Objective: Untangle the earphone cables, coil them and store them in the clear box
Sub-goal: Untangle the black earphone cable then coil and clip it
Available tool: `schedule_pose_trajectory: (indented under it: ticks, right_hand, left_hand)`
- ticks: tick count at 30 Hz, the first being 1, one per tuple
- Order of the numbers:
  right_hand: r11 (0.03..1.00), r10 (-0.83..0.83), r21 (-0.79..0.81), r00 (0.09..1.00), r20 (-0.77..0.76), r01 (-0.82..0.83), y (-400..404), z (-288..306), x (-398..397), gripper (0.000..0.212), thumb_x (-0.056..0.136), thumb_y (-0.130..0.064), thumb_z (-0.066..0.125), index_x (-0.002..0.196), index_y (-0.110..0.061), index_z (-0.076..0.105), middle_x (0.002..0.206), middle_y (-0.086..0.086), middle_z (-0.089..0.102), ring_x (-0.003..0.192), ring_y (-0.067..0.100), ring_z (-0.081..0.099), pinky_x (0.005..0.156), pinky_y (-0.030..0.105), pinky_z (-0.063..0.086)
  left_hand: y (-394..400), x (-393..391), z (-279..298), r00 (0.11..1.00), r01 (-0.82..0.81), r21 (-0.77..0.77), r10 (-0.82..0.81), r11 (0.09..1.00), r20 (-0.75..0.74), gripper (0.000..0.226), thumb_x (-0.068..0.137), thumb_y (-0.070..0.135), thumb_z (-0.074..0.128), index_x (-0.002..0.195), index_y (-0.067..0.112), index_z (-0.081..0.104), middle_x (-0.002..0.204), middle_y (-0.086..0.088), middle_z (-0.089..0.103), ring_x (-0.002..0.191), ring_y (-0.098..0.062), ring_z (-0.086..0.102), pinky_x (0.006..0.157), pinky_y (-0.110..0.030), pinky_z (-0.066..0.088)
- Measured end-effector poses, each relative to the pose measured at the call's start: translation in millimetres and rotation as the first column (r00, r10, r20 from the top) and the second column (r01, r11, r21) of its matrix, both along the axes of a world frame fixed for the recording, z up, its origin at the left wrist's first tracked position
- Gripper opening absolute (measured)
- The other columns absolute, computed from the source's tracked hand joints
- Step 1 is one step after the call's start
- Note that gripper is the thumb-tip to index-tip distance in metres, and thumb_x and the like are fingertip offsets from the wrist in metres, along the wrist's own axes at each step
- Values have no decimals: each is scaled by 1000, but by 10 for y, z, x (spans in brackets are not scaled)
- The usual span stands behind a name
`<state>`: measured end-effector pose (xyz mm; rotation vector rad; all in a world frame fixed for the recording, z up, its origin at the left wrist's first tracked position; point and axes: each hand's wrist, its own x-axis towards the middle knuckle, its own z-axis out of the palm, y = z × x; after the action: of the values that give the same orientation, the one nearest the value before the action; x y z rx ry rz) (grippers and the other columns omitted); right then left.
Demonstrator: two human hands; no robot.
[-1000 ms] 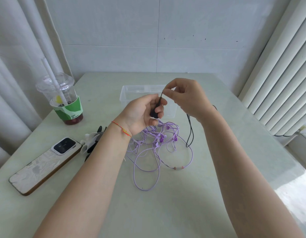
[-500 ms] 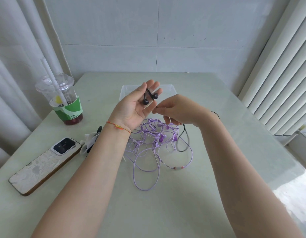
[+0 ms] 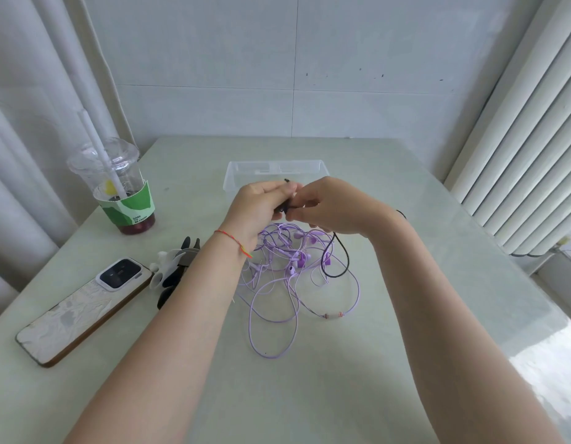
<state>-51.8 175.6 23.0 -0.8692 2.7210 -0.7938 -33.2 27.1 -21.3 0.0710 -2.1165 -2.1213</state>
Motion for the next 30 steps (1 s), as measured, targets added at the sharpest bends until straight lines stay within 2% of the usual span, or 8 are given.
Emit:
schedule_pose_trajectory:
  ticks: [3,6,10,14,19,23,27,30]
  right_hand:
    - [1000,-12,-12,999,-51,11,38,9,-16,7,88,-27,65,89,-22,70,62,-10,51,45,1,44,44,10,32]
    - [997,-54,-51,997,-50,51,86,18,-46,6,87,-24,65,90,-24,70,60,-12,51,47,4,43,41,9,29]
    - [989,-81,-127,996,-45,75,151,37,-97,8,87,-18,65,89,-21,72,58,-10,49,42,4,40,41,12,29]
    - [982,-95,-167,995,-42,87,196,40,-123,7,88,-22,67,89,-19,73,61,-7,50,54,7,43,54,20,34]
    - [982,-145,-118,989,4,145,271,-4,-172,12,90,-26,61,87,-19,70,78,1,67,72,15,61,55,24,39]
    - [973,-222,71,975,15,221,353,-69,-275,15,90,-20,53,84,-20,67,79,-5,64,83,22,61,61,25,42]
    - [832,-372,366,908,-193,418,495,-213,-390,16,84,-8,48,92,-8,62,104,10,64,93,32,54,72,30,40]
    - [846,-362,359,919,-156,394,487,-173,-368,38,83,-17,62,121,-11,58,126,10,52,113,31,51,88,35,44]
  left_hand:
    - [-18,8,7,994,85,-163,-73,983,80,20,95,20,59,77,14,67,64,-2,59,60,-14,55,64,-26,49]
    - [-69,29,36,972,198,-198,-166,960,166,28,99,19,49,76,10,61,60,-2,48,57,-17,52,57,-27,52]
    - [-148,52,58,927,333,-111,-304,936,220,34,101,22,42,78,9,63,59,1,44,56,-17,50,60,-31,55]
    - [-226,55,62,891,408,40,-408,912,199,31,101,19,41,74,11,55,61,1,38,56,-15,46,57,-29,52]
    - [-280,-9,85,936,211,374,-297,903,190,30,99,23,39,70,18,45,57,5,34,50,-10,43,46,-21,47]
    - [-327,-111,37,964,-139,522,-6,842,267,29,95,20,42,67,18,44,50,6,35,50,-11,37,42,-16,41]
    - [-369,-143,-12,934,-310,456,179,834,309,25,91,16,44,66,17,46,46,6,37,50,-11,39,41,-15,40]
    - [-315,-116,-8,942,-259,235,191,937,275,26,91,16,47,66,18,50,44,7,41,44,-10,45,41,-15,39]
